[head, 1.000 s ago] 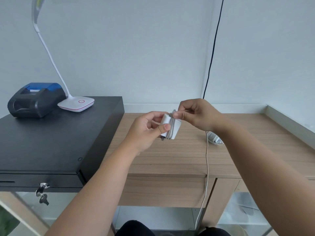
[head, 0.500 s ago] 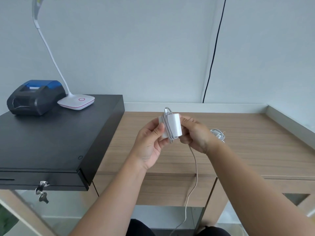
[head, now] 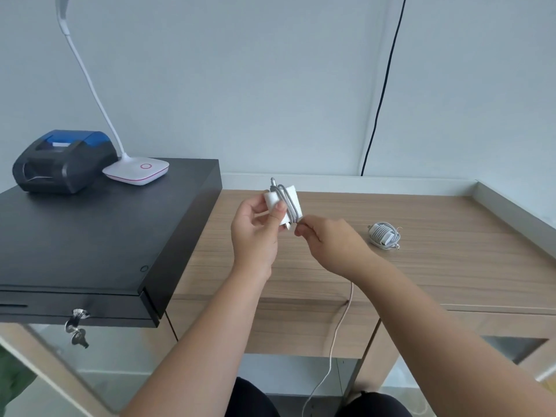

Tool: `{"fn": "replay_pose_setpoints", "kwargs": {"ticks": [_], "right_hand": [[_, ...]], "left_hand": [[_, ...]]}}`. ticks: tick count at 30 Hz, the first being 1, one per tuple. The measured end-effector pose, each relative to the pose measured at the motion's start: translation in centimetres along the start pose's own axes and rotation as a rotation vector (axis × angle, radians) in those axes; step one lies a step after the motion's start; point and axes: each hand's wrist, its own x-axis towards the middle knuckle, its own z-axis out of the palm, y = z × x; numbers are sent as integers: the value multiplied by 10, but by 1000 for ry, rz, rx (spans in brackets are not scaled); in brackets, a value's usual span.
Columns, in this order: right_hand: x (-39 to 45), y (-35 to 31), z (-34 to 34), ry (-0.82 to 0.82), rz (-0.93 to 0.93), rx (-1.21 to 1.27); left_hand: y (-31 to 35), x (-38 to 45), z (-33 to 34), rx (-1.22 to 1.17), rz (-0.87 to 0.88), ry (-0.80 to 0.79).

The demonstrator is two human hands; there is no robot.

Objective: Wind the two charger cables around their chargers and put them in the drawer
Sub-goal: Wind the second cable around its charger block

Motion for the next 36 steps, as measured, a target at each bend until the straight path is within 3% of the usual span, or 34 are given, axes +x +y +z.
{"fn": "replay_pose_setpoints", "kwargs": {"ticks": [5,9,14,18,24,27,31,36], "right_hand": [[0,3,-17,-61,-94,-224],[1,-1,-34,-83,-144,-270],[6,-2,-56,27,-272,-246],[11,-1,-62,34,-340,-134],[14,5,-57,3,-301,144],[15,10,-50,2,-253,296],[13,15,-41,52,-226,313],[7,15,-33,118,-221,392]], "left_hand": [[3,-1,-15,502,303,-110],[10,3,-20,632,418,-194],[13,6,-31,861,522,-394],[15,4,-36,825,455,-504],[20,-4,-40,710,258,-611],[20,-5,-41,617,150,-602],[16,-12,-41,472,51,-564],[13,-16,-42,321,-54,-372]]}}
